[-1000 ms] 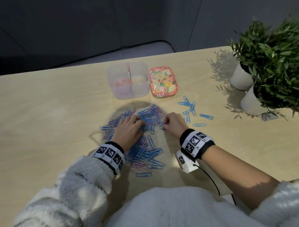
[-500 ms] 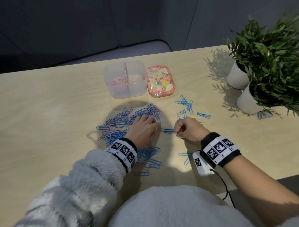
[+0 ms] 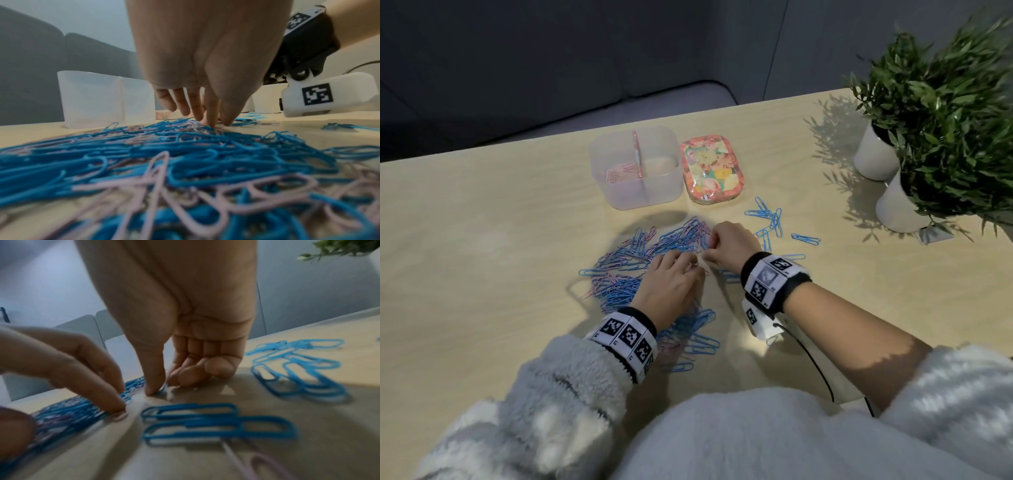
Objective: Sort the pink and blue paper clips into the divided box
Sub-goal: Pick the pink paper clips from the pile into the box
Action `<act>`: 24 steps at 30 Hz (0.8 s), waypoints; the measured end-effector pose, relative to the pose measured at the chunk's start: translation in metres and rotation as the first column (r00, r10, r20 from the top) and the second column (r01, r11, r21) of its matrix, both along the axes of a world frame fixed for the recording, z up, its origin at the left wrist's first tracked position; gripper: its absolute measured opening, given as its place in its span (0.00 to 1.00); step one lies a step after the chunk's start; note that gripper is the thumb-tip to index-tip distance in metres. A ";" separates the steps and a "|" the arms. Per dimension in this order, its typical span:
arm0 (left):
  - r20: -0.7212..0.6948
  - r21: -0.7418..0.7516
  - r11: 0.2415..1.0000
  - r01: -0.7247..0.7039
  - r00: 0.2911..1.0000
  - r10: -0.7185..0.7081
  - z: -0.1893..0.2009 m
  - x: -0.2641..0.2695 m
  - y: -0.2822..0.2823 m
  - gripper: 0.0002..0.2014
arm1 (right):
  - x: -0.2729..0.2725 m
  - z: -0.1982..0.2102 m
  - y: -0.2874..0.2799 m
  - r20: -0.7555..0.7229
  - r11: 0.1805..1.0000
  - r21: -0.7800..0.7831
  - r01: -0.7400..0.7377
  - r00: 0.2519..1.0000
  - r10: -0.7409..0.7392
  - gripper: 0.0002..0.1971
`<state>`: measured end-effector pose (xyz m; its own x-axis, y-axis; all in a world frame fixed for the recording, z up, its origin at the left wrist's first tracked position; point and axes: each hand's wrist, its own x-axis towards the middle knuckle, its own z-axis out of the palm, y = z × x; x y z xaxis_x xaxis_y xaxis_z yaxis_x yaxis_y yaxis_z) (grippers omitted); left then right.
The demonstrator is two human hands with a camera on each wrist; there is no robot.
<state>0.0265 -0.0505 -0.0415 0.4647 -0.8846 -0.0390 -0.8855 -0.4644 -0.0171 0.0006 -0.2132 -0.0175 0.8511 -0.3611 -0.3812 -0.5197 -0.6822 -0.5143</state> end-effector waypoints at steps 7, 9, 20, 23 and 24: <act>-0.168 0.037 0.999 -0.037 0.985 0.043 0.011 0.009 -0.022 0.09 | -0.023 -0.003 -0.041 0.066 0.972 0.128 0.199 0.976 -0.209 0.05; -0.154 0.088 0.995 -0.045 0.986 0.058 0.010 0.011 -0.029 0.11 | -0.035 0.000 -0.049 0.118 0.980 0.052 0.191 0.973 -0.196 0.04; -0.730 -0.245 0.848 -0.469 0.665 0.157 0.020 0.017 -0.036 0.01 | -0.086 -0.016 -0.019 -0.008 1.000 0.010 0.004 1.000 -0.004 0.02; -0.951 -0.175 0.667 -0.724 0.299 0.075 0.026 0.028 -0.033 0.04 | -0.086 -0.016 -0.022 -0.012 0.998 0.040 -0.053 0.998 0.054 0.05; -0.962 -0.162 0.633 -0.757 0.264 0.070 0.028 0.033 -0.032 0.04 | -0.084 -0.016 -0.024 -0.003 0.998 0.032 -0.059 0.998 0.060 0.07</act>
